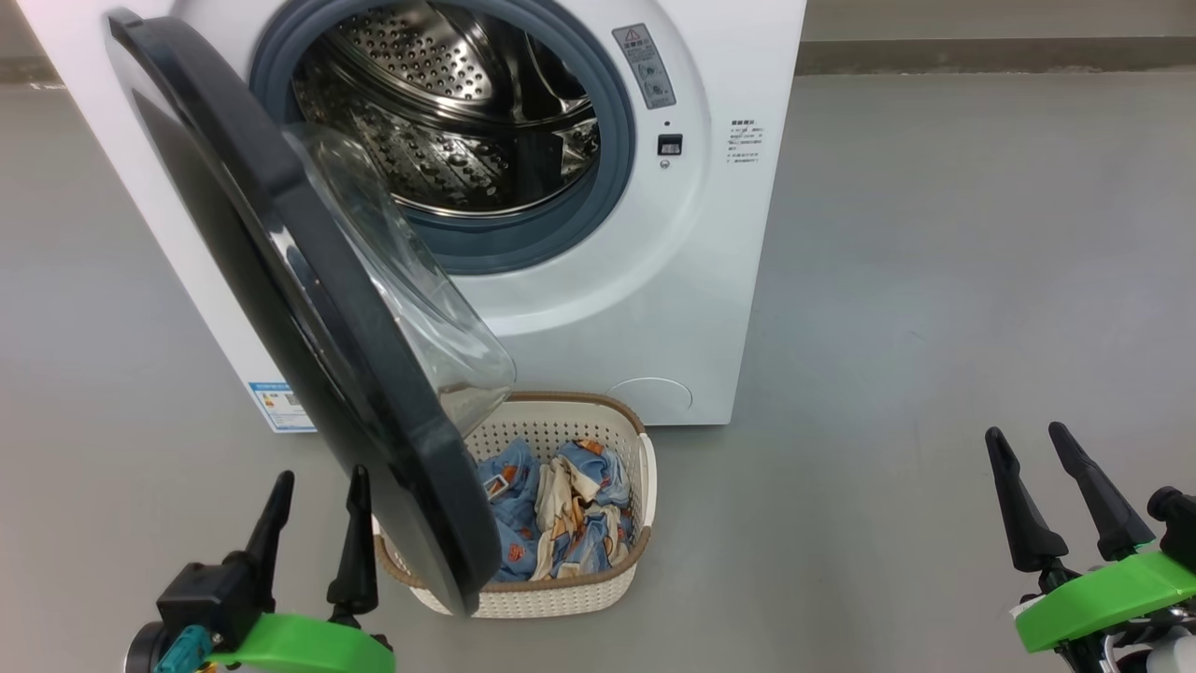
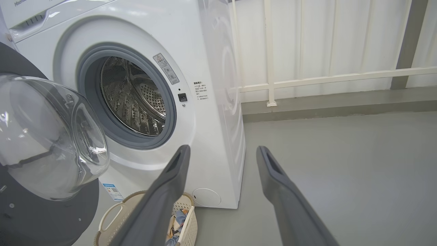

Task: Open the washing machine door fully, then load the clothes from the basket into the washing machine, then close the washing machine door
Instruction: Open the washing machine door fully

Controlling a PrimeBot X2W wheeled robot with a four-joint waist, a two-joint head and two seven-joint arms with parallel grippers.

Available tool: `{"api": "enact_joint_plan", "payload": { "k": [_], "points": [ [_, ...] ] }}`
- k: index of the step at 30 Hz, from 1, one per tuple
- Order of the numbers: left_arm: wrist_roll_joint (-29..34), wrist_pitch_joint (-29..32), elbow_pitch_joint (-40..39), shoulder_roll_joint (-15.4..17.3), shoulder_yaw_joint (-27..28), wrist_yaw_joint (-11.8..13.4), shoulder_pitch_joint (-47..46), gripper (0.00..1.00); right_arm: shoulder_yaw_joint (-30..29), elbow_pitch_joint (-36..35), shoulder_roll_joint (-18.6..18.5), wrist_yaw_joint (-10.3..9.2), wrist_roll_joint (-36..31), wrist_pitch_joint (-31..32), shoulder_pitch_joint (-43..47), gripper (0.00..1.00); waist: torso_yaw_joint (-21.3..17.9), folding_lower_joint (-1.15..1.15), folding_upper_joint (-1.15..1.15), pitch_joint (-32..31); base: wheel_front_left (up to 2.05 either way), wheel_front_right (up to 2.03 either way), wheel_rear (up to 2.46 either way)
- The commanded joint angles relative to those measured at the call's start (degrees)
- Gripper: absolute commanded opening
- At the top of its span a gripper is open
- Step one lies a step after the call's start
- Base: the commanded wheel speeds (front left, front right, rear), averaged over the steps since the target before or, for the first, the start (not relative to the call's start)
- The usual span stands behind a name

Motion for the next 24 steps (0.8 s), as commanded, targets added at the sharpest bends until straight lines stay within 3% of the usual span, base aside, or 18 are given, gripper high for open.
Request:
{"api": "enact_joint_plan", "payload": {
  "k": [1,22,23,24],
  "points": [
    [-0.25,-0.32,-1.38,0.67,1.90,0.09,-0.92,1.00,0.89,-1.12,-1.16,0.08,-0.81,-0.69,0.38,1.00,-0.04,0.00,0.00,-0.04,0.00,0.00,0.00],
    [-0.06,-0.32,-1.75,0.67,1.77,0.64,-0.76,1.00,0.63,-0.66,-1.00,0.08,-1.07,-0.69,0.18,1.00,-0.50,0.00,0.00,-0.02,0.00,0.00,0.00],
    [-0.12,-0.32,-1.78,0.67,1.72,0.68,-0.71,0.76,0.56,-0.64,-0.97,0.08,-1.09,-0.69,0.18,1.00,-0.51,0.00,0.00,-0.02,0.00,0.00,0.00],
    [-0.16,-0.32,-1.76,0.67,1.67,0.69,-0.71,0.44,0.51,-0.61,-0.95,0.08,-1.12,-0.69,0.18,1.00,-0.53,0.00,0.00,-0.03,0.00,0.00,0.00]
  ]
}}
